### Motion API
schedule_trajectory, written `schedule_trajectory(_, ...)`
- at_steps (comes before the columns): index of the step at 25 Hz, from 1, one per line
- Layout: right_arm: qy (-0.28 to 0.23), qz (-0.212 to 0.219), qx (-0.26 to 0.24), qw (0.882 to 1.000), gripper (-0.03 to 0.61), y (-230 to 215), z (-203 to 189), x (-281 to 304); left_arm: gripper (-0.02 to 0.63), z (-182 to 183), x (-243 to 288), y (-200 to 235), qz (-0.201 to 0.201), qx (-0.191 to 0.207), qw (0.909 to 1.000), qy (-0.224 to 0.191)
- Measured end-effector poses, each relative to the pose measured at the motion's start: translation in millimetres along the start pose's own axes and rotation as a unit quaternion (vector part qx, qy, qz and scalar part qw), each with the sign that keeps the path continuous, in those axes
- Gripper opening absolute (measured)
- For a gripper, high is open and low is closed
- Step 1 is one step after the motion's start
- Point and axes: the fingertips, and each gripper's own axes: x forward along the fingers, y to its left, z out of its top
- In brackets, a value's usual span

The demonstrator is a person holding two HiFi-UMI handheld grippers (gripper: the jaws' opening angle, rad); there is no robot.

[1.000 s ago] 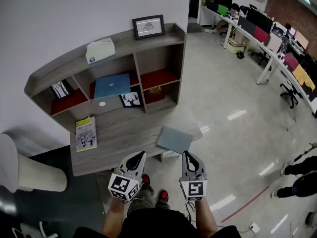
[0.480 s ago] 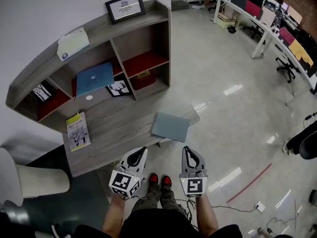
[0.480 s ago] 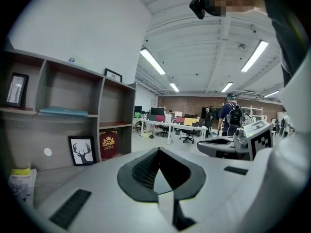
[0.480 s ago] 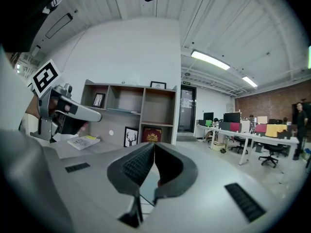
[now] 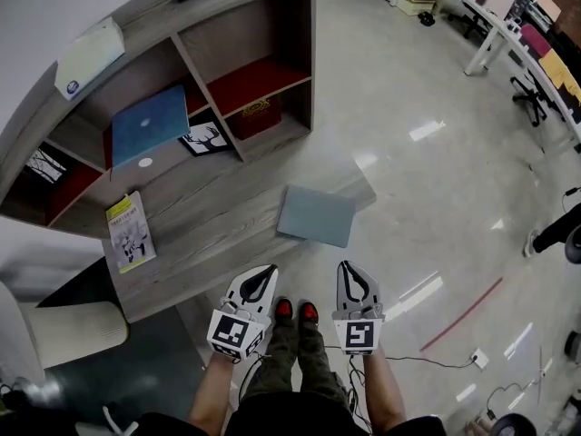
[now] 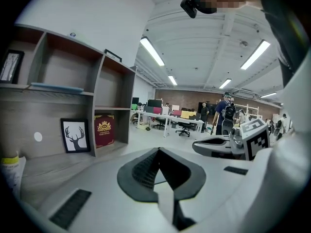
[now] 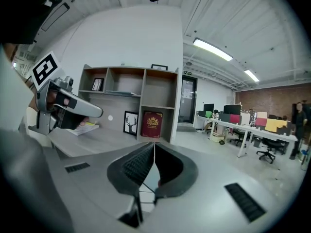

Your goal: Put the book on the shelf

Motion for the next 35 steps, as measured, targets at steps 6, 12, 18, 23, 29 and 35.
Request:
schedule_trajectory(6, 0.037, 0.009, -0.01, 0.999, 0.031, 9.2, -45.0, 23.4, 0.003, -37.7, 24.4, 15.4, -0.011, -0.002, 0.9998, 0.018)
schedule_trajectory(12, 0.051, 0.02, -0.01, 0.998, 0.031, 17.8, -89.1, 39.9, 0.003, -69.7, 48.7, 21.0, -0.026, -0.007, 0.9992, 0.028)
schedule_trajectory(18, 0.071, 0.025, -0.023, 0.997, 0.032, 22.6, -111.6, 51.2, 0.003, -89.2, 58.9, 22.1, -0.032, -0.021, 0.9984, 0.041)
schedule_trajectory(23, 0.096, 0.034, -0.076, 0.992, 0.157, 25.3, -123.8, 60.0, 0.003, -101.2, 58.6, 25.1, -0.031, -0.038, 0.9975, 0.051)
schedule_trajectory(29, 0.124, 0.035, -0.15, 0.98, 0.249, 22.4, -146.2, 75.3, 0.003, -111.1, 56.7, 28.6, -0.026, -0.056, 0.9965, 0.056)
schedule_trajectory(35, 0.141, 0.044, -0.2, 0.969, 0.276, 22.7, -172.6, 93.3, 0.003, -120.2, 52.5, 33.3, -0.021, -0.066, 0.9959, 0.058)
